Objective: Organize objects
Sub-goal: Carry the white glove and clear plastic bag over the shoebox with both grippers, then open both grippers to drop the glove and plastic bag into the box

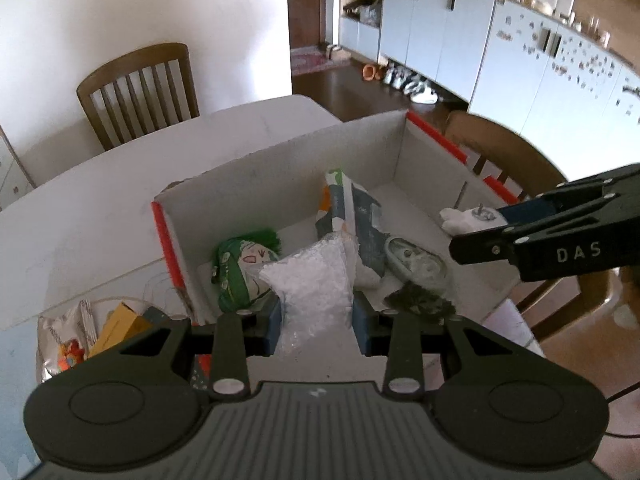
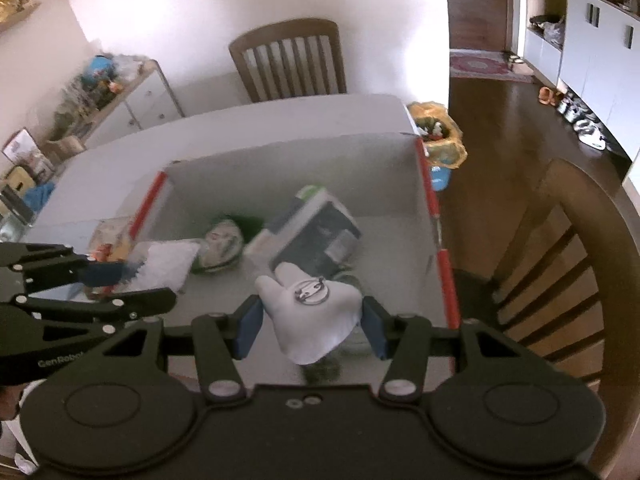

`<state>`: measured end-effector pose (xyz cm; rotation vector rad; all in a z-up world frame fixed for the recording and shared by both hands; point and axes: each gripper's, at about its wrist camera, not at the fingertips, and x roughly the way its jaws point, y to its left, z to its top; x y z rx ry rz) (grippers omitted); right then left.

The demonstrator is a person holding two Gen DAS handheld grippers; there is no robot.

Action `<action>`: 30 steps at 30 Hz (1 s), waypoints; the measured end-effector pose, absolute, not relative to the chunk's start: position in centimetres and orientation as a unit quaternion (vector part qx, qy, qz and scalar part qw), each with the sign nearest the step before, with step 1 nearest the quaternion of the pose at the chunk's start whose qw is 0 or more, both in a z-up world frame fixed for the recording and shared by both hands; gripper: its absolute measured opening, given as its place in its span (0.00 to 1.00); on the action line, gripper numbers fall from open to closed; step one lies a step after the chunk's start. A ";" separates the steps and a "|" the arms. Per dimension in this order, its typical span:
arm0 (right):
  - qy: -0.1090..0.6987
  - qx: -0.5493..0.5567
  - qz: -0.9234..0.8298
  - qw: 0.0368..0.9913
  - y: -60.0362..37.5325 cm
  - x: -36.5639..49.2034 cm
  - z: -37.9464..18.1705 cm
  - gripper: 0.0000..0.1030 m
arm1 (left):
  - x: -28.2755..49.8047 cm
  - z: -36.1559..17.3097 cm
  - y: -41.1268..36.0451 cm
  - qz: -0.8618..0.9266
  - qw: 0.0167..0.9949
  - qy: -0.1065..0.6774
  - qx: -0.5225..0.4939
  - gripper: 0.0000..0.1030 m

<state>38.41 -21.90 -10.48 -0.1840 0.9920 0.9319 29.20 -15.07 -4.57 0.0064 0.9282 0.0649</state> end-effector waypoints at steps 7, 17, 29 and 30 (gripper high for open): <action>0.471 -0.117 0.427 0.763 -20.3 39.6 -12.4 0.51 | 32.6 -7.0 -14.6 0.035 0.866 0.499 0.009 0.34; 0.475 -0.177 0.427 0.749 -17.7 39.4 -14.4 0.51 | 35.4 -9.9 -14.1 0.037 0.829 0.558 0.009 0.34; 0.481 -0.195 0.434 0.736 -17.1 39.5 -15.4 0.56 | 36.4 -11.5 -14.3 0.032 0.806 0.591 0.011 0.35; 0.483 -0.192 0.436 0.735 -17.2 39.5 -15.4 0.57 | 36.4 -11.5 -14.3 0.032 0.805 0.592 0.008 0.35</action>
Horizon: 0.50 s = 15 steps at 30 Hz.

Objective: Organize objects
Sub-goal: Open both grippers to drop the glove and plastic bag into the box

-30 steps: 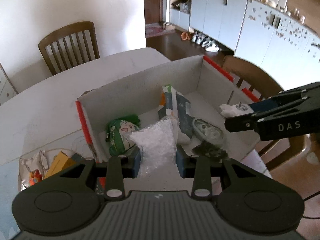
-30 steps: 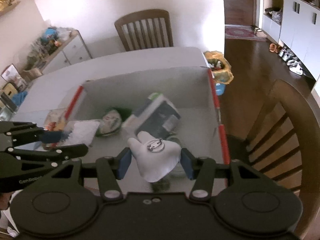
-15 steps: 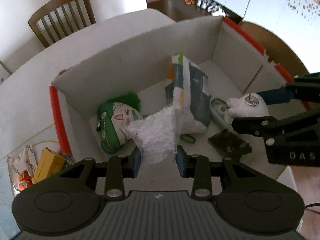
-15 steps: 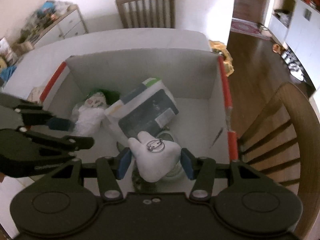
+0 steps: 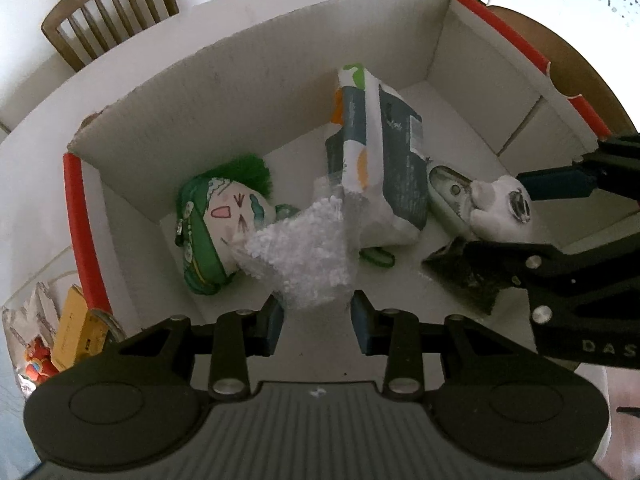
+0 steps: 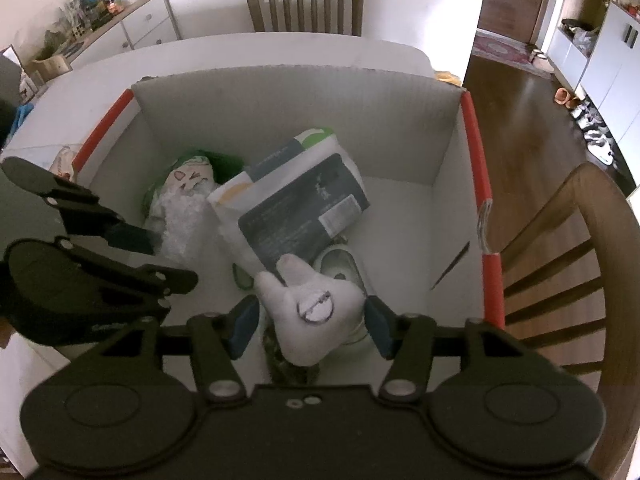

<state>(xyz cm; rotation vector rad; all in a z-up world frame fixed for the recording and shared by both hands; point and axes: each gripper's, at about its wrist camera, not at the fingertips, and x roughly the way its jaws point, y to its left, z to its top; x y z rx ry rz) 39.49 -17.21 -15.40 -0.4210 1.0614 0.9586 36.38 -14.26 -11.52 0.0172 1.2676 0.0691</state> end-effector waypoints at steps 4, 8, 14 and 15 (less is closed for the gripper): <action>0.479 -0.191 0.441 0.735 -17.6 39.1 -15.1 0.62 | 36.1 -11.4 -14.2 0.032 0.807 0.590 0.008 0.44; 0.477 -0.186 0.442 0.736 -17.9 38.9 -14.6 0.62 | 35.7 -10.8 -14.4 0.028 0.814 0.581 0.005 0.52; 0.473 -0.173 0.441 0.743 -18.9 38.8 -13.3 0.62 | 35.0 -9.9 -14.2 0.024 0.826 0.563 0.000 0.52; 0.471 -0.170 0.440 0.745 -19.1 38.8 -13.1 0.62 | 34.9 -9.7 -14.2 0.024 0.829 0.559 -0.001 0.52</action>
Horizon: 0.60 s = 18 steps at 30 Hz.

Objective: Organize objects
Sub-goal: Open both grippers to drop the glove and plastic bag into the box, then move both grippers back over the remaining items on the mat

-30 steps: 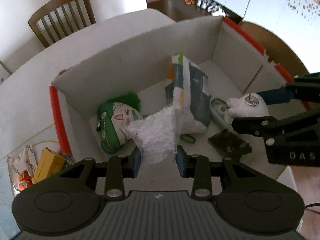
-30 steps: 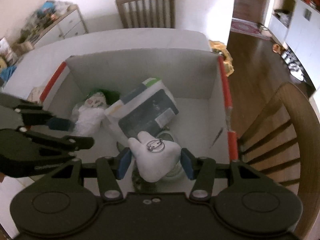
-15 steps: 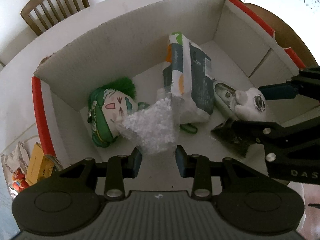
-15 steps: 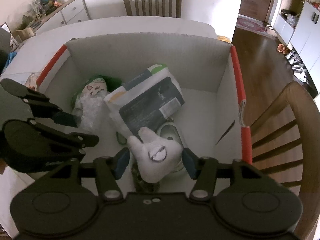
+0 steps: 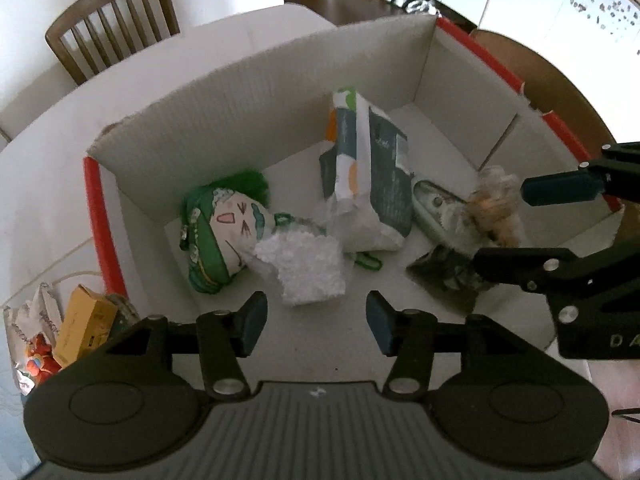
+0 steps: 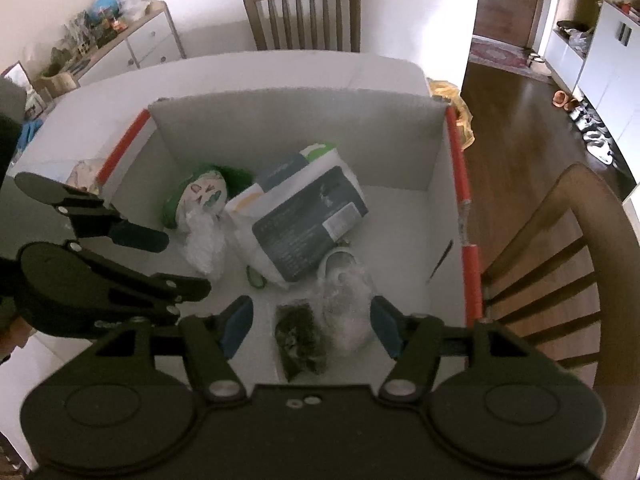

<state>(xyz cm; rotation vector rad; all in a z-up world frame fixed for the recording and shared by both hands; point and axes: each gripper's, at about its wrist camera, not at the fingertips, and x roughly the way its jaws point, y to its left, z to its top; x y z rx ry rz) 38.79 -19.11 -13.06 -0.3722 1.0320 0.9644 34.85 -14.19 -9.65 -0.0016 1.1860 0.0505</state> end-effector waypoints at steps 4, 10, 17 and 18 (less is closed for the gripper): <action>0.464 -0.154 0.444 0.751 -19.9 38.5 -11.8 0.62 | 33.8 -8.4 -14.0 0.023 0.843 0.537 -0.009 0.52; 0.448 -0.132 0.449 0.761 -20.8 37.3 -9.8 0.63 | 31.9 -6.2 -13.7 0.022 0.865 0.500 -0.026 0.52; 0.429 -0.115 0.454 0.772 -21.0 35.5 -7.6 0.63 | 28.9 -3.9 -12.4 0.018 0.884 0.465 -0.052 0.52; 0.427 -0.112 0.455 0.774 -21.0 35.1 -7.3 0.63 | 28.4 -3.6 -12.1 0.018 0.886 0.461 -0.054 0.52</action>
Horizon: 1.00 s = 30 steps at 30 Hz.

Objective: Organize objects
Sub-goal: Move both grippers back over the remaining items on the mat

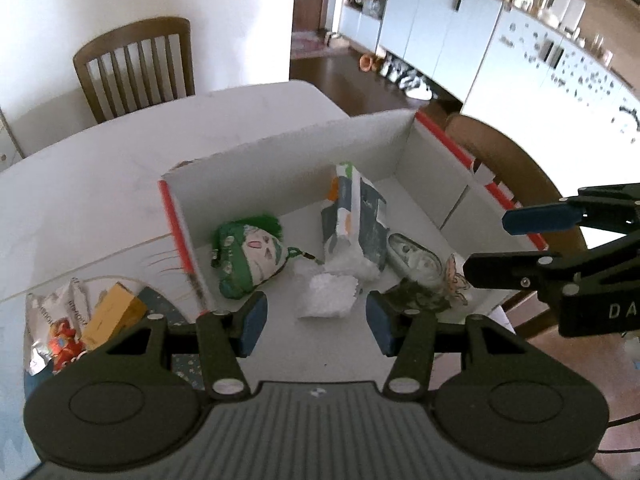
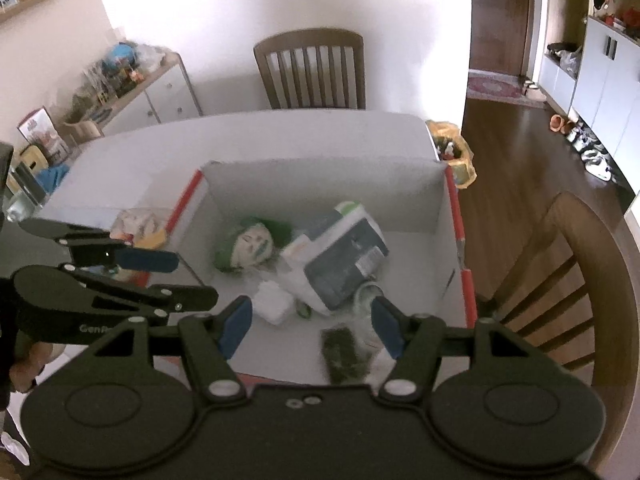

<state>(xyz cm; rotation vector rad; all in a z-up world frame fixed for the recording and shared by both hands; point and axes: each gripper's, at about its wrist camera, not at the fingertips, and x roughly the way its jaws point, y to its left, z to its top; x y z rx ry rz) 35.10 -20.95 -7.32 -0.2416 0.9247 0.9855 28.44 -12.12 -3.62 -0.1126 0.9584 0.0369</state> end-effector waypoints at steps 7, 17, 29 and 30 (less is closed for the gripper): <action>0.411 -0.097 0.454 0.785 -19.6 32.2 -5.8 0.65 | 24.4 -1.6 -9.0 0.024 0.899 0.433 -0.065 0.55; 0.398 -0.082 0.464 0.787 -15.6 27.0 -5.2 0.72 | 19.3 -0.8 -2.6 0.038 0.906 0.415 -0.068 0.64; 0.387 -0.073 0.471 0.790 -10.5 21.7 -5.8 0.99 | 15.2 -2.8 5.1 0.042 0.903 0.420 -0.084 0.81; 0.389 -0.072 0.471 0.788 -10.0 21.3 -5.9 0.99 | 15.1 -3.0 5.6 0.044 0.902 0.421 -0.084 0.81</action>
